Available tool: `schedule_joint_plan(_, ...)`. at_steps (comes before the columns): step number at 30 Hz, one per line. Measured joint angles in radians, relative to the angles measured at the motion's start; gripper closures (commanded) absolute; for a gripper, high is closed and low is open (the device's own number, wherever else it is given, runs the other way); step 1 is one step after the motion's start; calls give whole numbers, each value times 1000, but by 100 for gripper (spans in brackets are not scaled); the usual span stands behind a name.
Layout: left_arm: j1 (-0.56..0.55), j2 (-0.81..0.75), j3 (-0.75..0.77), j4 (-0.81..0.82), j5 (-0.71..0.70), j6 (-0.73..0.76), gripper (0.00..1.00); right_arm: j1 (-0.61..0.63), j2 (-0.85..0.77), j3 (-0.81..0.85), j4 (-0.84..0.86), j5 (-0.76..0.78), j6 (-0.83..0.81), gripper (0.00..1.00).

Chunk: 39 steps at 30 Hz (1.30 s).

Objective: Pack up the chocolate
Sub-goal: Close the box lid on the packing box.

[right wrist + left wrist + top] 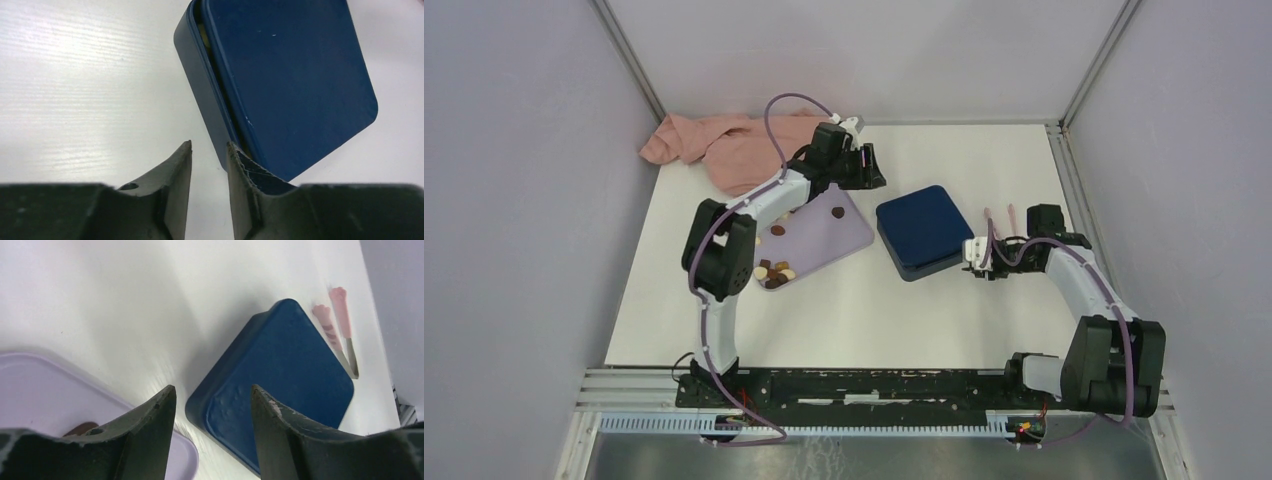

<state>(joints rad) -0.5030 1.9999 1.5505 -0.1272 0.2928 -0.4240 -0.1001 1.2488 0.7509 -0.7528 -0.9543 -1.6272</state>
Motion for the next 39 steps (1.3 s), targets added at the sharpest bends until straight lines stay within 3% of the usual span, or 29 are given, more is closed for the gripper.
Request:
schedule_joint_plan(8, -1, 188, 157, -68, 34, -6, 44, 33, 69, -10, -19, 71, -55, 76)
schedule_joint_plan(19, -3, 279, 212, -107, 76, -13, 45, 147, 88, -97, 164, 226, 54, 76)
schedule_joint_plan(30, -21, 250, 68, -30, 110, -29, 46, 194, 111, -125, 303, 343, 146, 76)
schedule_joint_plan(39, -58, 143, -102, 37, 109, -46, 46, 151, 118, -125, 298, 383, 152, 75)
